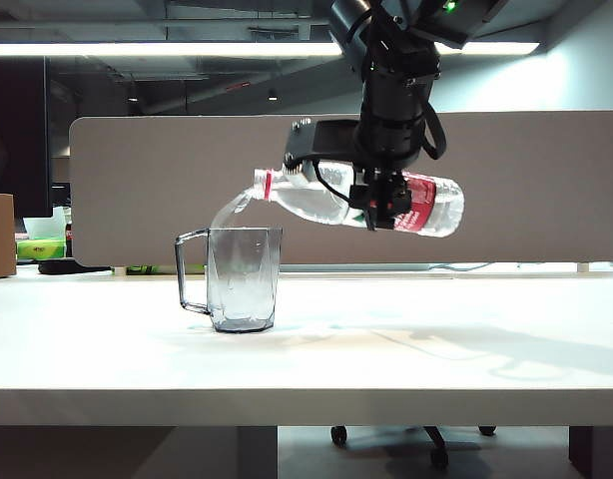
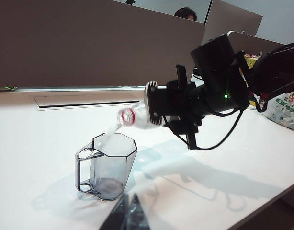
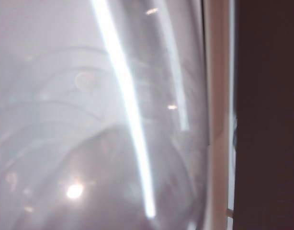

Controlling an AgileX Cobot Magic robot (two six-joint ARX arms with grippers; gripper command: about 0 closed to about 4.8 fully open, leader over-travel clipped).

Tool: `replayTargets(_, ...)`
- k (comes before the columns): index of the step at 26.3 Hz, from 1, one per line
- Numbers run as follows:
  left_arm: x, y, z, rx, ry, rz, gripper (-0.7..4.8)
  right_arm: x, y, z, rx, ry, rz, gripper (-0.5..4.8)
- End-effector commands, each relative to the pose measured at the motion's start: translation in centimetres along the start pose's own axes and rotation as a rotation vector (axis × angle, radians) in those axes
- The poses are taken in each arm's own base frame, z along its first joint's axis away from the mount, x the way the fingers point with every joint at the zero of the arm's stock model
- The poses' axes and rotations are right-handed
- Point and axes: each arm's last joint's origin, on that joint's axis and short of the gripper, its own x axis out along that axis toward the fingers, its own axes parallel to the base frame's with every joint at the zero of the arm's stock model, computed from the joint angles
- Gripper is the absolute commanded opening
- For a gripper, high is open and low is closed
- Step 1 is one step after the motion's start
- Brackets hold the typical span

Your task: Pick up the mineral water bottle on the table and pour water into the mug until it's half full.

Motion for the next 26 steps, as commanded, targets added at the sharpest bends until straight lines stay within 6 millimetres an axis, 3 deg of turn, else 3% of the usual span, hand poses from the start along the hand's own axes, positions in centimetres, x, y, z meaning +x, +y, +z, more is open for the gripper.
replayTargets(1,0.0,-0.1,0.3,0.012,-0.012,-0.004,-0.05,-0.6,-0.8,0.0,0.014,0.042,-0.052,2.11)
replayTargets(7,0.0,-0.1,0.3,0.011,-0.012,-0.004,-0.05,-0.7,-0.7,-0.5,-0.035,0.171,-0.082,2.11)
replayTargets(26,0.0,-0.1,0.3,0.012,-0.012,-0.004,-0.05,-1.5,-0.6,1.0,-0.143,0.172,-0.136,2.11)
